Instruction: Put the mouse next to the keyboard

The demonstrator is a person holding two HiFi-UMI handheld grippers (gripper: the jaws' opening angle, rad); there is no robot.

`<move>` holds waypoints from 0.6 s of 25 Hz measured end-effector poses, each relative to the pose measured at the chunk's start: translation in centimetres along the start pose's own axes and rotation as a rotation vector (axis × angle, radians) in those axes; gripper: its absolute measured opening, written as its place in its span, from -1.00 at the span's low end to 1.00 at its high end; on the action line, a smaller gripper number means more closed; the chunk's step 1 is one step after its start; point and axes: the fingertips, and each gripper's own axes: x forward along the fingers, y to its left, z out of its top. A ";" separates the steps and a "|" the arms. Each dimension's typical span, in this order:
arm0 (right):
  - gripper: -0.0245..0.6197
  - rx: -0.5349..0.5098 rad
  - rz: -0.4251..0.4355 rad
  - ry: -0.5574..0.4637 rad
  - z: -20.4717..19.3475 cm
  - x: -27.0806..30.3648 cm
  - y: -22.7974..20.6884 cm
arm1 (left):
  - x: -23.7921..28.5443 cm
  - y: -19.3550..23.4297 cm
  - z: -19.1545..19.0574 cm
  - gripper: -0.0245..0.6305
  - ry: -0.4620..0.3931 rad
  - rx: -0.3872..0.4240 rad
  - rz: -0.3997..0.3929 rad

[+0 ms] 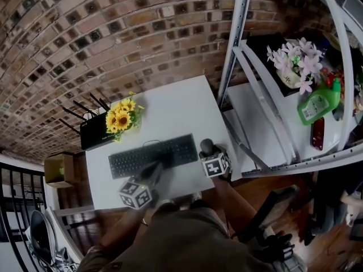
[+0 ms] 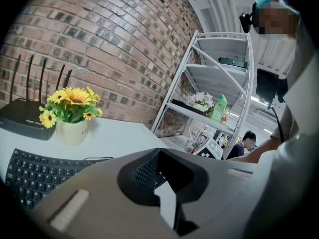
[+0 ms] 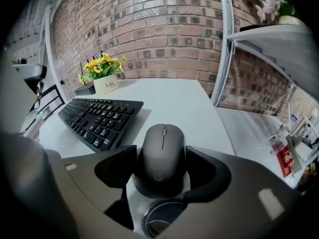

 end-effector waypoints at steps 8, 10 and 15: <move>0.19 -0.030 -0.012 -0.108 1.7 -2.2 0.1 | -1.0 0.0 -1.3 -0.92 -0.012 -0.017 0.020; 0.07 -0.042 -0.003 -0.168 2.7 -3.5 1.0 | -1.5 0.1 -1.4 -0.92 -0.016 -0.016 0.018; -0.27 -0.042 0.021 -0.288 5.0 -7.7 5.0 | -3.2 0.3 -1.1 -0.92 -0.049 -0.012 0.003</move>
